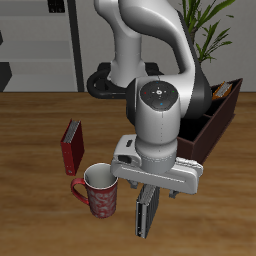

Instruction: Place the orange book into the left desk caddy's left compartment and place the striped book into the left desk caddy's right compartment and place the red book into the left desk caddy's right compartment

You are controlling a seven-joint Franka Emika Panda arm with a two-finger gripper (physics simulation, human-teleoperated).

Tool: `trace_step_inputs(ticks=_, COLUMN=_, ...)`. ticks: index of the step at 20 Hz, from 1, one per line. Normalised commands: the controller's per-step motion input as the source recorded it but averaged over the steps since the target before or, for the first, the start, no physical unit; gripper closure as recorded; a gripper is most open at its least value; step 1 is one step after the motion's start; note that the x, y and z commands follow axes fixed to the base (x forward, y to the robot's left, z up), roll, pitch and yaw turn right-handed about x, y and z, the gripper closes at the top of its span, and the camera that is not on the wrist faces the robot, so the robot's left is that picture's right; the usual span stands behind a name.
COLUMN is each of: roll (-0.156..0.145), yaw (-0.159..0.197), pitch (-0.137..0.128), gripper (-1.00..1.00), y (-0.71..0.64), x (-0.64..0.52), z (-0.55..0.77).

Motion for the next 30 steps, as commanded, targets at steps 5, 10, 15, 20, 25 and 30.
trace_step_inputs(ticks=5, roll=-0.003, yaw=0.002, pitch=-0.001, gripper=-1.0, y=-0.01, x=0.0, z=-0.15)
trace_step_inputs(ticks=10, roll=-0.014, yaw=-0.016, pitch=0.022, gripper=-1.0, y=-0.06, x=0.02, z=-0.19)
trace_step_inputs(ticks=15, roll=-0.006, yaw=-0.016, pitch=0.024, gripper=-1.0, y=-0.05, x=0.0, z=-0.13)
trace_step_inputs(ticks=20, roll=-0.005, yaw=0.006, pitch=0.016, gripper=1.0, y=-0.04, x=0.01, z=-0.14)
trace_step_inputs(ticks=25, roll=0.012, yaw=-0.004, pitch=-0.011, gripper=1.0, y=-0.02, x=-0.04, z=0.05)
trace_step_inputs(ticks=30, roll=0.009, yaw=-0.013, pitch=-0.051, gripper=1.0, y=0.07, x=-0.14, z=0.32)
